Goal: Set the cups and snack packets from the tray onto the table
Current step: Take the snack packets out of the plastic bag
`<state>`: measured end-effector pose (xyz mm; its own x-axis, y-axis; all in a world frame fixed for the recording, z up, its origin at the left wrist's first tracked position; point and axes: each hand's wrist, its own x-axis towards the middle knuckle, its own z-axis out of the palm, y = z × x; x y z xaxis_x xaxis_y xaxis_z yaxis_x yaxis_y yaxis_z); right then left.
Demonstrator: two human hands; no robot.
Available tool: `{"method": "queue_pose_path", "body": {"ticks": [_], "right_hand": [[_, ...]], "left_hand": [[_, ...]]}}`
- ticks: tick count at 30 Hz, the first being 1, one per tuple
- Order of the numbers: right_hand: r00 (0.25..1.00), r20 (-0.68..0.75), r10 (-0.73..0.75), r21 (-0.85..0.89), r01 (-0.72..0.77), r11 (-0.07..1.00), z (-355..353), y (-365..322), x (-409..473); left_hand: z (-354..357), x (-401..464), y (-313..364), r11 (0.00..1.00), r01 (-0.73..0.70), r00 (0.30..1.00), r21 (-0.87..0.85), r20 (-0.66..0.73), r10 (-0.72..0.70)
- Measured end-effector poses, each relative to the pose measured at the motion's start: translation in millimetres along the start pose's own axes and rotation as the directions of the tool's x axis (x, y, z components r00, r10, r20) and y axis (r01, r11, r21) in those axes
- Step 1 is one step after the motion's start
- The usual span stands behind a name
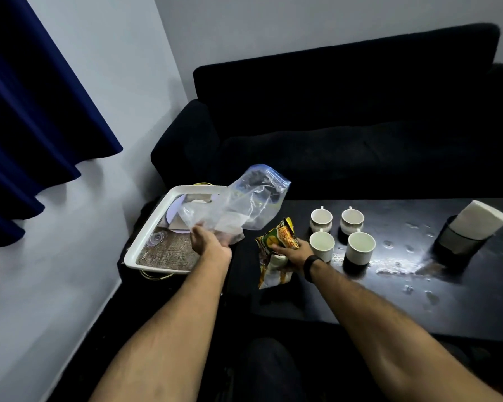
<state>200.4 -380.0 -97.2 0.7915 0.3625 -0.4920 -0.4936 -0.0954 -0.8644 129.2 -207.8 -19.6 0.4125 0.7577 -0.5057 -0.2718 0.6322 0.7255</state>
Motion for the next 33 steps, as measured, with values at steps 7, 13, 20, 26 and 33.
{"method": "queue_pose_path", "body": {"ticks": [7, 13, 20, 26, 33], "right_hand": [[0.991, -0.109, 0.08, -0.016, -0.082, 0.996, 2.5, 6.9, 14.2], [0.971, -0.236, 0.032, -0.073, -0.05, 0.996, -7.2, 19.9, 14.3], [0.913, -0.408, 0.027, -0.148, -0.095, 0.984, -8.8, 26.0, 4.1], [0.883, -0.435, 0.177, 0.051, -0.172, 0.984, -5.4, 26.9, 1.6], [0.874, -0.434, 0.219, 0.151, -0.169, 0.974, 6.5, 6.0, 15.6]], "left_hand": [[-10.3, 11.5, -15.0, 1.0, 0.025, 0.998, 0.018, -0.062, -0.024], [-25.4, 18.8, -27.7, 0.997, 0.06, 0.995, 0.047, -0.08, -0.056], [-33.1, 21.4, -41.4, 0.996, 0.048, 0.993, 0.081, -0.113, -0.039], [-35.0, 14.4, -45.8, 0.979, 0.083, 0.995, 0.184, -0.064, -0.073], [-30.4, -2.8, -52.8, 0.923, 0.235, 0.971, 0.304, -0.025, -0.239]]}}
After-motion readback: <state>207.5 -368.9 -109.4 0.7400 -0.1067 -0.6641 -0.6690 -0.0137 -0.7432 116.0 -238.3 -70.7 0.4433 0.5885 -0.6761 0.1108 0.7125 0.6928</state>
